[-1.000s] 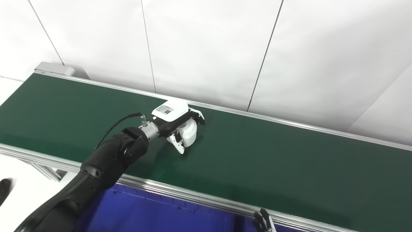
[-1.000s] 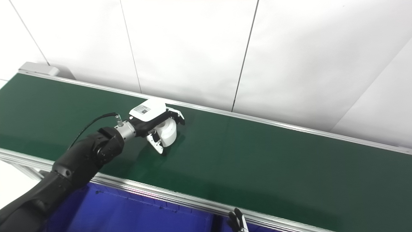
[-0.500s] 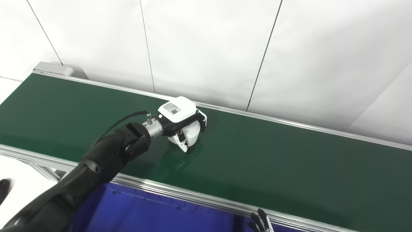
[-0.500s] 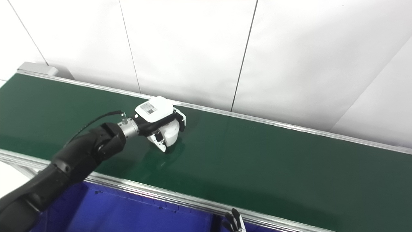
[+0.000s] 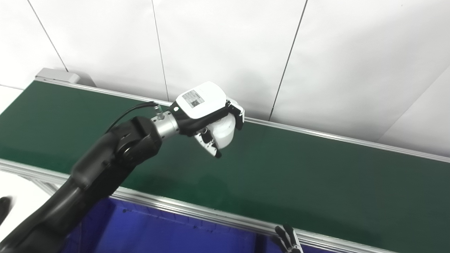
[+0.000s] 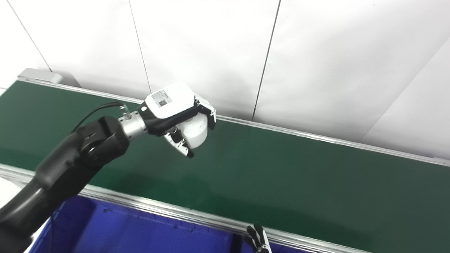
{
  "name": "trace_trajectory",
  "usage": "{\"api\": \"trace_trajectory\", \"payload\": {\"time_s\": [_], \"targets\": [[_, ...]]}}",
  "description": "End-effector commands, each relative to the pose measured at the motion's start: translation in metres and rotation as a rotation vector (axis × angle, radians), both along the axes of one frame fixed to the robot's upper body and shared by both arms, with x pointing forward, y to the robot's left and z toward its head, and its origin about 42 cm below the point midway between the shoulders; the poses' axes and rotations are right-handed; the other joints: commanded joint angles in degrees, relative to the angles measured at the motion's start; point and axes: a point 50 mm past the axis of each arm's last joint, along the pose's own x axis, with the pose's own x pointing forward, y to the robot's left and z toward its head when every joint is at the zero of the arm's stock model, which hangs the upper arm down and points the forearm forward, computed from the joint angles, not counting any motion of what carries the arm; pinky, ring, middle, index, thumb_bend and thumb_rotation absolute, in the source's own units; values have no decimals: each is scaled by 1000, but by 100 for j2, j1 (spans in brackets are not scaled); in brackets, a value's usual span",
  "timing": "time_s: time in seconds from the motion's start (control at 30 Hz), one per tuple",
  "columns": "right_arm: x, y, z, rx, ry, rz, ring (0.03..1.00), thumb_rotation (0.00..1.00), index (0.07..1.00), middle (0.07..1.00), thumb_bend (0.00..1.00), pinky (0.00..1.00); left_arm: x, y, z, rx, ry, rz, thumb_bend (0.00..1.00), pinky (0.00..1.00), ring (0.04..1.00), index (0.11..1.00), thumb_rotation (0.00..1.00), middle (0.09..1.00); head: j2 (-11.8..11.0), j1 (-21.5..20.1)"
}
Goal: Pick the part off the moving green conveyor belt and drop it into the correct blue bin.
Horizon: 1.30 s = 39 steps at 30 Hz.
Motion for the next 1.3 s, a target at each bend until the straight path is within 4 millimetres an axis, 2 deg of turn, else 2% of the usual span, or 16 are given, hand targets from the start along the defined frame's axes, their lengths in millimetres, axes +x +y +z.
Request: {"api": "trace_trajectory", "payload": {"time_s": [0.0,0.03,0.07,0.1,0.13,0.2,0.33,0.57,0.67,0.73,0.83,0.9,0.93,1.0,1.17,1.27], "targets": [[-1,1,14,15,-30,-2,910,1000,1000,958,976,1000,-13,4,15,-43,-14,10,516,203,281,528,0,428,140,50],[-1,0,16,15,-31,-1,918,1000,1000,960,970,1000,-21,3,15,-53,-5,8,516,220,296,530,0,431,140,50],[-1,0,19,15,-34,0,923,1000,1000,960,963,1000,-32,2,13,-67,1,7,516,224,302,530,0,435,276,97],[-1,-1,21,15,-35,1,924,1000,1000,960,961,1000,-40,2,12,-76,5,8,516,224,302,530,0,436,276,97],[-1,-2,24,11,-38,4,925,1000,1000,960,959,1000,-49,1,10,-81,19,12,516,224,303,530,0,437,404,140],[-1,-4,29,6,-41,7,930,1000,1000,962,948,1000,-63,-1,7,-90,40,19,517,234,319,527,0,448,502,169],[-1,-10,37,-1,-47,13,924,1000,1000,959,925,1000,-96,-7,-9,-112,123,33,519,263,351,518,0,461,685,218],[2,-19,47,-1,-48,11,909,1000,1000,942,920,996,-150,-20,-53,-176,290,57,516,246,311,526,0,427,928,279],[4,-20,49,-3,-50,11,897,1000,1000,933,924,978,-165,-24,-74,-181,337,60,519,275,348,518,0,450,954,284],[6,-21,50,-4,-49,13,889,1000,1000,928,926,965,-176,-28,-94,-174,380,78,519,235,299,521,0,445,963,286],[7,-20,50,-3,-48,14,883,1000,1000,923,927,959,-181,-31,-116,-159,417,75,517,204,264,518,0,415,980,291],[9,-19,51,-1,-48,14,879,1000,1000,920,930,954,-178,-32,-125,-153,432,76,521,179,243,500,0,450,990,279],[9,-18,51,1,-48,14,879,1000,1000,920,931,956,-177,-33,-128,-149,438,76,519,172,242,511,0,431,998,264],[10,-17,51,5,-47,14,879,1000,1000,919,933,957,-174,-33,-133,-133,443,79,516,165,236,520,0,415,1003,227],[10,-16,52,8,-47,18,880,1000,1000,920,927,954,-171,-36,-140,-105,413,109,517,225,282,517,0,415,1002,220],[10,-16,52,6,-47,20,881,1000,1000,920,926,956,-171,-36,-142,-113,399,125,524,214,262,490,0,468,996,219]]}}
